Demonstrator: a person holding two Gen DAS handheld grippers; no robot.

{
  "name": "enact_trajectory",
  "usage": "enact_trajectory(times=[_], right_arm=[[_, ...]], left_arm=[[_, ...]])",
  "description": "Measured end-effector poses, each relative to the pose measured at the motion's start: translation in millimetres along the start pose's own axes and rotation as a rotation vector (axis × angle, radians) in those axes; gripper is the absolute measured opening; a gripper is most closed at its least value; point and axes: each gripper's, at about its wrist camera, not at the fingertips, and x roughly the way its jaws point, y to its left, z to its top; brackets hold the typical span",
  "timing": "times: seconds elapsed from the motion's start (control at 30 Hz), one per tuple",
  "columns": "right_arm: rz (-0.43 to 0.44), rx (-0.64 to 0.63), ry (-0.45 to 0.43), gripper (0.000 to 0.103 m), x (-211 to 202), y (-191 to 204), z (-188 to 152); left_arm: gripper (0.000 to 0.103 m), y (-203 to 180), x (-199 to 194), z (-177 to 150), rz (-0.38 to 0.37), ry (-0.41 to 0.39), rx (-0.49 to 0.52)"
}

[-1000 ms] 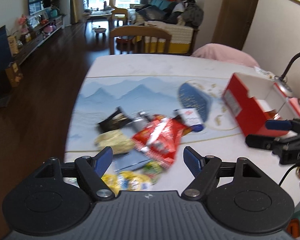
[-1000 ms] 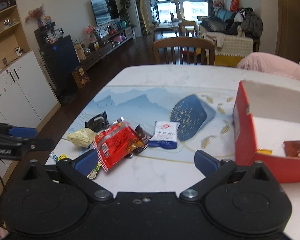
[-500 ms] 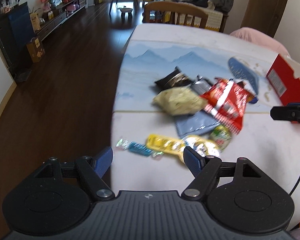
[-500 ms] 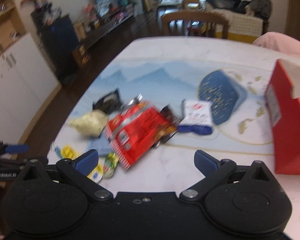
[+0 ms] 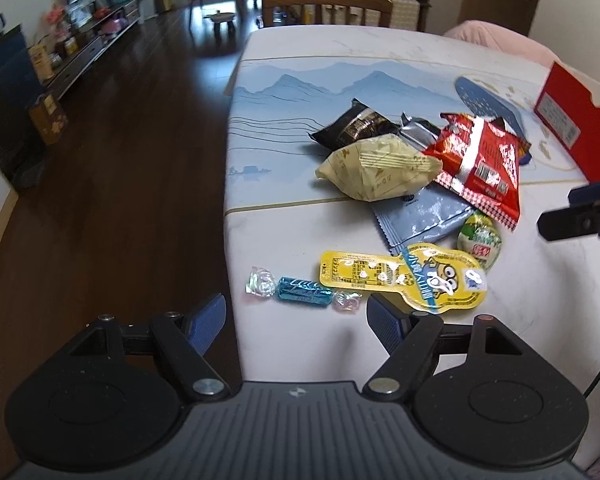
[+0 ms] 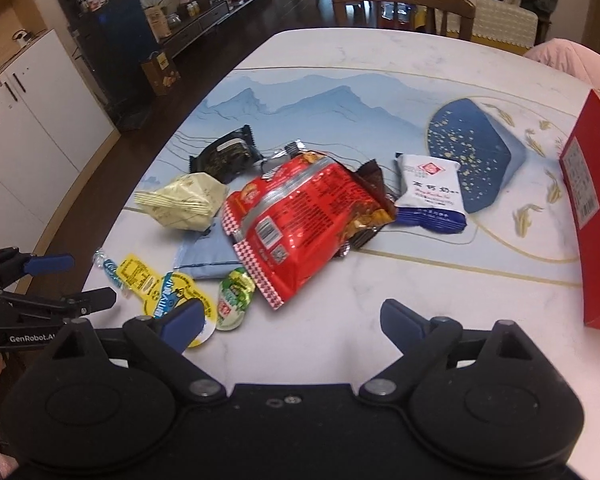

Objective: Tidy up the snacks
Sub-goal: 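Grasp the blue-wrapped candy with the left tool while the right tool grasps the red snack bag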

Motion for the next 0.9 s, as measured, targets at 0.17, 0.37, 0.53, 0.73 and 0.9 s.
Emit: enact_trajectory(times=[0.17,0.37,0.53,0.73,0.9], right_arm=[[-0.025,0.0,-0.007,0.095,-0.1,-1.6,2.1],[-0.046,0.05,-0.043,0.095,2.1,-5.4,21.5],[-0.074,0.167,-0.039,0.095,20.5,-6.7,42.4],[-0.11,0.396,-0.018,0.096,42.8,-20.3,56.4],[-0.131,0.545,-0.001,0.096,54.3,-25.4,65.3]], left_arm=[[0.078,-5.1,11.8,1.3,-0.008,0.004,0.105],[0.077,-8.1,21.7,6.3,-0.011,0.004,0.125],[0.077,-7.0,24.5,8.7,-0.019,0.006,0.096],[0.072,-3.3,25.2,9.4,-0.015,0.002,0.043],[0.071,-3.7,24.4,9.0,-0.012,-0.004,0.034]])
